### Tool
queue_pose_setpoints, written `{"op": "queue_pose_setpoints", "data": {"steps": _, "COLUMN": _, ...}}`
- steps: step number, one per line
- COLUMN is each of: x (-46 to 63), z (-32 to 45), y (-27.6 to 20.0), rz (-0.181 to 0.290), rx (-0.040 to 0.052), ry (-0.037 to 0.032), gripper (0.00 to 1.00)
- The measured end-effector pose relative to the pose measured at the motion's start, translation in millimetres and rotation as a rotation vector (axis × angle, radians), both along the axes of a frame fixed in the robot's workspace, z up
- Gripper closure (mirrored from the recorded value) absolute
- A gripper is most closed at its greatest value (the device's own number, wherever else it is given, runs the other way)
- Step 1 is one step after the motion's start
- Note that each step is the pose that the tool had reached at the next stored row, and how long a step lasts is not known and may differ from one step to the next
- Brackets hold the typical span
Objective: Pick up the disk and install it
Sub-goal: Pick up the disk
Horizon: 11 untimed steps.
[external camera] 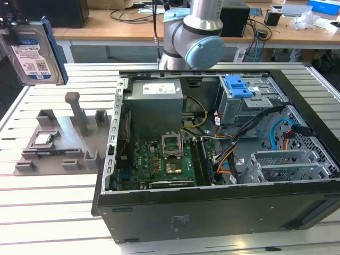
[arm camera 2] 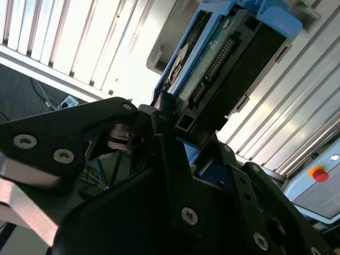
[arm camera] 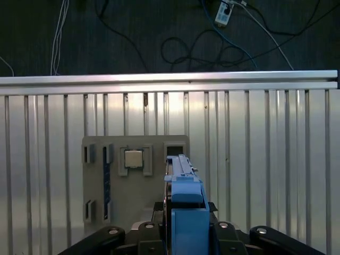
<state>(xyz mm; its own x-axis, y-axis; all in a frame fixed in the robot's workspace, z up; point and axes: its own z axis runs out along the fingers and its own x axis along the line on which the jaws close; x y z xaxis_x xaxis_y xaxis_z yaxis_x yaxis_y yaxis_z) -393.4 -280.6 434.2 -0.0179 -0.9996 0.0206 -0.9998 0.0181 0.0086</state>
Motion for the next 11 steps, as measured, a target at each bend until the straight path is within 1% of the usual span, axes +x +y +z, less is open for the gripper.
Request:
{"op": "queue_pose_setpoints", "data": {"steps": 6, "x": 0.0, "z": 9.4, "y": 0.0, "rz": 0.000, "rx": 0.0001, "ry": -0.0001, "gripper": 0.64}}
{"op": "queue_pose_setpoints", "data": {"steps": 7, "x": 0.0, "z": 11.2, "y": 0.0, "rz": 0.000, "rx": 0.0001, "ry": 0.0000, "gripper": 0.64}}
{"op": "queue_pose_setpoints", "data": {"steps": 8, "x": 0.0, "z": 14.7, "y": 0.0, "rz": 0.000, "rx": 0.0000, "ry": 0.0000, "gripper": 0.64}}
{"op": "queue_pose_setpoints", "data": {"steps": 11, "x": 0.0, "z": 19.9, "y": 0.0, "rz": 0.000, "rx": 0.0001, "ry": 0.0000, "gripper": 0.64}}
